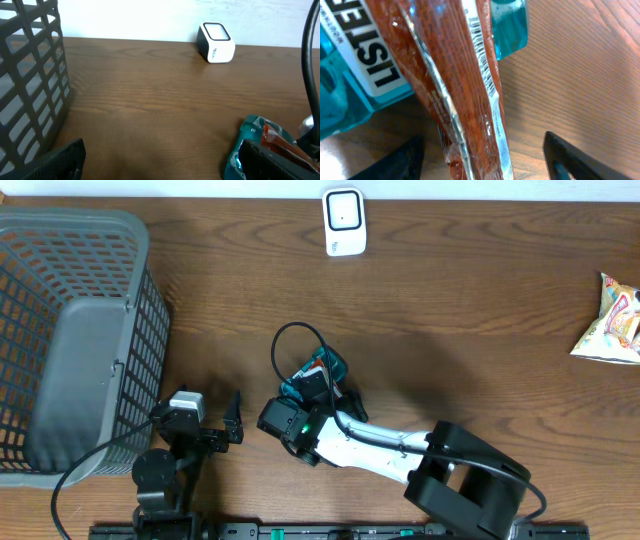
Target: Scan the item barcode
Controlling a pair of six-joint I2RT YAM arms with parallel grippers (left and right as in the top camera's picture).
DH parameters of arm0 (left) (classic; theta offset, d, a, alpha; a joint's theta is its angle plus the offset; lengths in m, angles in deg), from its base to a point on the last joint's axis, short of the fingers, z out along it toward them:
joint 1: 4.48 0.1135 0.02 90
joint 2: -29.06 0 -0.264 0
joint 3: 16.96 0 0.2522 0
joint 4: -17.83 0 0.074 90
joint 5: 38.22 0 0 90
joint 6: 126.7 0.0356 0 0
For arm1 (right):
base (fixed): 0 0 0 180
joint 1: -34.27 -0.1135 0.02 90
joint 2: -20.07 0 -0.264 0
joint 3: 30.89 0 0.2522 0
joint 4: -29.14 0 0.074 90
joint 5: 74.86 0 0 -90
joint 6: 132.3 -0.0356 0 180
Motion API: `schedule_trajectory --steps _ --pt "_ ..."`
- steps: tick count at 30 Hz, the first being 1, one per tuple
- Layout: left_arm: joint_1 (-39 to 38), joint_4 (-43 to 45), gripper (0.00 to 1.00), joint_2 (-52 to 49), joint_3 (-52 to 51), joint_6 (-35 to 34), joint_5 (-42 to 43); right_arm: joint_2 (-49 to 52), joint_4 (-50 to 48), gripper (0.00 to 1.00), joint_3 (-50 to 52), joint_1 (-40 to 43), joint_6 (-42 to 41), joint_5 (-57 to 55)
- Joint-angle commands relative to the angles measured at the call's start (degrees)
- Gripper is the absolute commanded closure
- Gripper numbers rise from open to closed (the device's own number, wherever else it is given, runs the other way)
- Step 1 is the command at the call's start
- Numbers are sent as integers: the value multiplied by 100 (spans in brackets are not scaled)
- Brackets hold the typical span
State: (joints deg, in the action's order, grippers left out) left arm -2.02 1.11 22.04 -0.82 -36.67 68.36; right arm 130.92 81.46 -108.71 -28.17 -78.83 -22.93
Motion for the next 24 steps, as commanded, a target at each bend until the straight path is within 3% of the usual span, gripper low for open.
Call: schedule_trajectory --steps 1,4,5,7,9,18,24 --pt "-2 -79 2 13 -155 35 31 131 -11 34 7 -9 -109 -125" --pt "-2 -79 2 13 -155 35 31 175 -7 44 7 0 -107 -125" --pt "-2 -79 2 13 -155 35 31 195 -7 54 7 7 -107 -125" --pt "-2 -79 2 11 -155 35 31 212 -4 86 7 26 -107 -125" --pt "-2 -79 2 11 -155 35 31 212 7 97 7 31 -105 -125" --pt "-2 -79 2 9 -155 35 31 162 46 99 -20 31 153 -116" --pt "-2 -79 2 9 -155 35 31 -439 782 99 -400 31 623 -125"
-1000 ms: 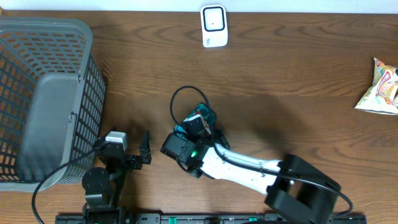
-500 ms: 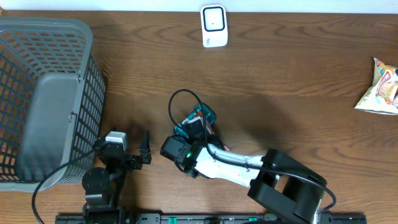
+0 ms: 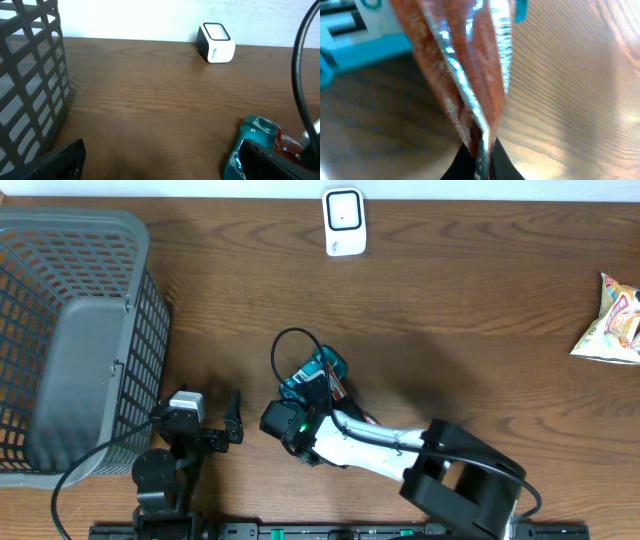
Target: Scan the item barcode
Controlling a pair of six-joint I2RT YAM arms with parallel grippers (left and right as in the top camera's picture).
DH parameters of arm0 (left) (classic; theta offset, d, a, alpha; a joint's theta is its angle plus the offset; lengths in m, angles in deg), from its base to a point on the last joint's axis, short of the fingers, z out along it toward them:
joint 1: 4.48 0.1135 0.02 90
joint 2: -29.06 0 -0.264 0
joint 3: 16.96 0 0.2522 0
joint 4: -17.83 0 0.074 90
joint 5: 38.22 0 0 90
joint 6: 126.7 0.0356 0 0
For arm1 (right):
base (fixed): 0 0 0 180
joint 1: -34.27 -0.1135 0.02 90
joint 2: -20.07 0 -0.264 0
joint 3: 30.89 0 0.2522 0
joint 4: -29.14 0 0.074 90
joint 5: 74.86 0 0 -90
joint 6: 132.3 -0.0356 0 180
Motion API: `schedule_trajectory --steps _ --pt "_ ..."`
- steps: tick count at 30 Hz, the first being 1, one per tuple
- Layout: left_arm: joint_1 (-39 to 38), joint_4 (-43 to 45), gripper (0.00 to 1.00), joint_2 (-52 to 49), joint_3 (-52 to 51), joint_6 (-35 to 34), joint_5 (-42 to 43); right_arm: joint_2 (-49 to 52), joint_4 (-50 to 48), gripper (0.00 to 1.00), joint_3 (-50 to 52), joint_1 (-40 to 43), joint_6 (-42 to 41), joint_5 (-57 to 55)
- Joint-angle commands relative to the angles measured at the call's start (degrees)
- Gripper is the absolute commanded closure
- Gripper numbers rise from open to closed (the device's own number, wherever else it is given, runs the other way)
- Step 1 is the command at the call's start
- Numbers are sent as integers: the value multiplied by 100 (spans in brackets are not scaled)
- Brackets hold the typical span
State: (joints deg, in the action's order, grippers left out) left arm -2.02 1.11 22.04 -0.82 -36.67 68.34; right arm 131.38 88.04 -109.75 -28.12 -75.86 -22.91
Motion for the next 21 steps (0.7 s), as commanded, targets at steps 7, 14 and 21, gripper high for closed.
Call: schedule_trajectory --steps 7,14,21 --pt "-2 -79 2 9 -155 35 33 -1408 85 99 -334 20 1873 409" --pt "-2 -79 2 9 -155 35 33 -1154 -417 99 -151 273 4022 1460" --pt "-2 -79 2 9 -155 35 33 -651 -291 99 -149 782 4350 1423"
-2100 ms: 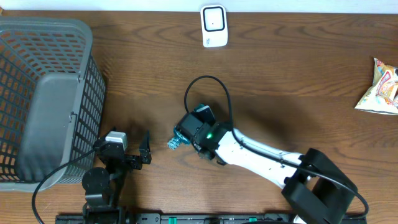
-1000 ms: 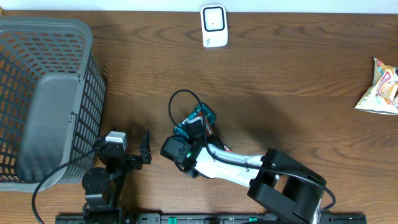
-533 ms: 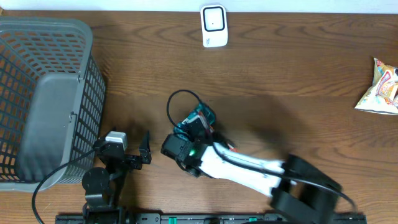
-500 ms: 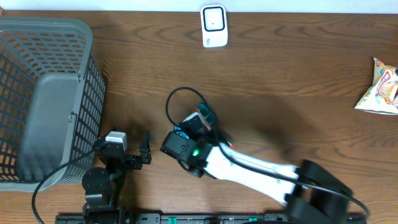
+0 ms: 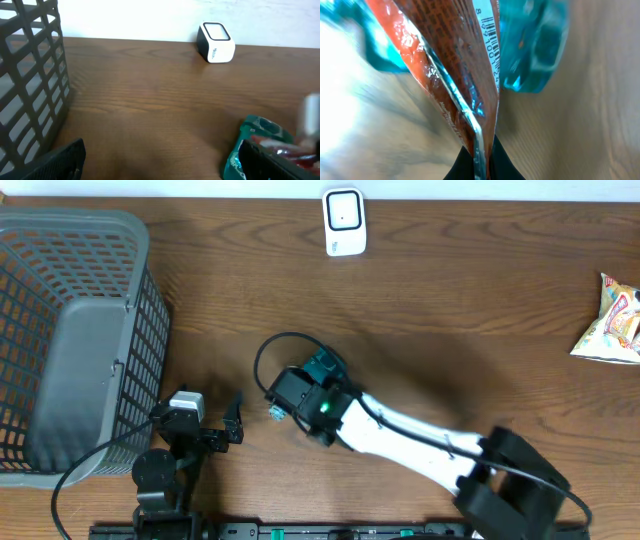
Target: Scan the item barcode
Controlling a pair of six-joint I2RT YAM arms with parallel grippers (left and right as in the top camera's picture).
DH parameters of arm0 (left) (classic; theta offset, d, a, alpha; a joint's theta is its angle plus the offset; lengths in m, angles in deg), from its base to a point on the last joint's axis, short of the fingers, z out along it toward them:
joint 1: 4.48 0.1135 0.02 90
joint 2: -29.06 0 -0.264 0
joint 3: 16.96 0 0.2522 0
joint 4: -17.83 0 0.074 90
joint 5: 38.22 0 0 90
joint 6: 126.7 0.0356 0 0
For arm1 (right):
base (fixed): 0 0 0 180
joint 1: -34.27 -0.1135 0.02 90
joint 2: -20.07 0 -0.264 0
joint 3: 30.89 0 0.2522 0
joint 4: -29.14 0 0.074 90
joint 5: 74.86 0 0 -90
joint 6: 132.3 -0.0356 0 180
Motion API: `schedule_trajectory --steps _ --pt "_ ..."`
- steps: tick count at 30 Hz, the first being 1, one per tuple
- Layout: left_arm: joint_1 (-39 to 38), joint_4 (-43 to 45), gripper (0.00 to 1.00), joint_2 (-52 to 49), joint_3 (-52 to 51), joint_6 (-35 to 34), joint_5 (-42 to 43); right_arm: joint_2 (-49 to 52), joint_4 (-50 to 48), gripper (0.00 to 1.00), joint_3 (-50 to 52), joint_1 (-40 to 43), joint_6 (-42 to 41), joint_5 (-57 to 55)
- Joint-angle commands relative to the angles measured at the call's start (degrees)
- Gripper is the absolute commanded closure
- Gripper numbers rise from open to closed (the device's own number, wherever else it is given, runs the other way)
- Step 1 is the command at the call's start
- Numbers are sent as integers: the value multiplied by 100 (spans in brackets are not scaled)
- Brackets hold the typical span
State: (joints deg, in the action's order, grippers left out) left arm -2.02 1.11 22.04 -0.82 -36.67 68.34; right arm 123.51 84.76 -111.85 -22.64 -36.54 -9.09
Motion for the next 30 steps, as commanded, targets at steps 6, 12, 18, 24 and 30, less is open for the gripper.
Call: schedule_trajectory --steps 6,12,18,24,30 --pt "-2 -79 2 9 -155 35 33 142 -114 99 61 671 730 518" --pt "-2 -79 2 9 -155 35 33 142 -240 99 61 796 935 872" --pt "-2 -79 2 9 -155 35 33 140 -221 72 61 752 916 1167" --pt "-2 -79 2 9 -155 35 33 -118 -142 23 11 752 422 1261" --pt "-2 -79 2 9 -155 35 33 -1143 269 1 -321 765 -645 1261"
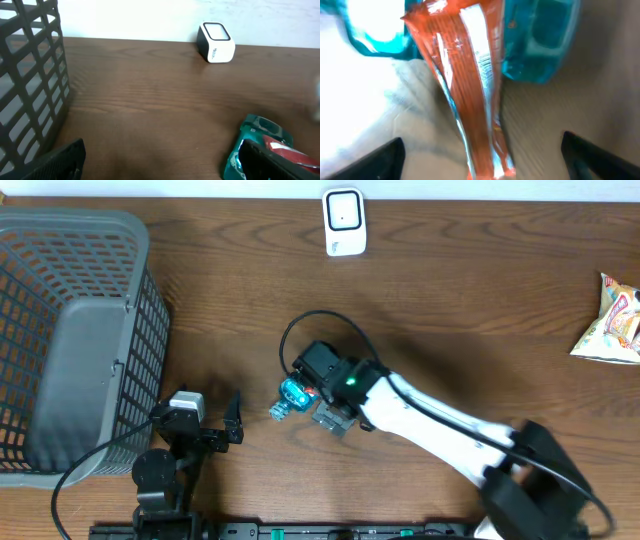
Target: Scan the item barcode
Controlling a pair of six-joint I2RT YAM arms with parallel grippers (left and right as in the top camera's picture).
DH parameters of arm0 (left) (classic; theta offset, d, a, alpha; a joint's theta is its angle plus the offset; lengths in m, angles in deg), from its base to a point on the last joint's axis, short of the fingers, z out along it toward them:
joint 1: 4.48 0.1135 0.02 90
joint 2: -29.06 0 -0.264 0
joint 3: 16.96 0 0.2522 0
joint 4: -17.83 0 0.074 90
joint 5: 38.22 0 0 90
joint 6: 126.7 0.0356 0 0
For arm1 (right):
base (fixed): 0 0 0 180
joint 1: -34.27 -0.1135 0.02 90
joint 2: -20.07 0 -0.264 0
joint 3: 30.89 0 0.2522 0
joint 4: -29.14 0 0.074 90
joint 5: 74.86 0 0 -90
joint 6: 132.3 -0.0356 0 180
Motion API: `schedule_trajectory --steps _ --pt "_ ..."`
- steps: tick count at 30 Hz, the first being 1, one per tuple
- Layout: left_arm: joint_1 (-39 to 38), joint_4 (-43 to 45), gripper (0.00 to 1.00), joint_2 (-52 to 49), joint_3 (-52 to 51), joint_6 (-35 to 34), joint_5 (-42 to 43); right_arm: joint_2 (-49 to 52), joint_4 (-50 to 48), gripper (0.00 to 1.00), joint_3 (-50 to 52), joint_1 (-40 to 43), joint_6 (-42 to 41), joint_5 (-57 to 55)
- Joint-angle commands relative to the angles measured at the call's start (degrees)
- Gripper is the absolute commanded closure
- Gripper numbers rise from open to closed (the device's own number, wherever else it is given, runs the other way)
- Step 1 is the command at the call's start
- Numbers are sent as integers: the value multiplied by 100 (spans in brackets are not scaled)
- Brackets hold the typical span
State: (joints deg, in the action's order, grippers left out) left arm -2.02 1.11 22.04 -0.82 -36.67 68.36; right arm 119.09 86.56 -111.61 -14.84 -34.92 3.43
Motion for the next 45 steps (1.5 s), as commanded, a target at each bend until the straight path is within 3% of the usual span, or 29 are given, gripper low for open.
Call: schedule_trajectory --steps 1,5,7,9,12,16,24,27,31,36,45 --pt "-2 -79 2 9 -155 35 31 -927 177 1 -398 2 -1119 9" --pt "-2 -79 2 9 -155 35 31 -1864 553 1 -444 212 -2739 98" --pt "-2 -79 2 9 -155 35 31 -2212 728 1 -444 348 -3040 332" --pt "-2 -79 2 9 -155 35 31 -2529 863 1 -444 474 -2544 699" --pt "-2 -79 2 9 -155 35 31 -2750 1038 1 -437 649 -584 1685" --pt "-2 -79 2 9 -155 35 31 -2643 1126 3 -343 1143 671 2909" --pt "-2 -79 2 9 -155 35 31 -1480 748 1 -214 2754 1475 4647" --pt "-2 -79 2 9 -155 35 31 -470 533 1 -214 3383 1880 5646" --pt "-2 -79 2 9 -155 35 31 435 511 1 -245 3576 2426 6395" --pt "-2 -79 2 9 -155 35 31 1228 470 1 -358 3582 2857 6437" --pt "-2 -79 2 9 -155 35 31 1711 479 1 -498 3482 3217 6432"
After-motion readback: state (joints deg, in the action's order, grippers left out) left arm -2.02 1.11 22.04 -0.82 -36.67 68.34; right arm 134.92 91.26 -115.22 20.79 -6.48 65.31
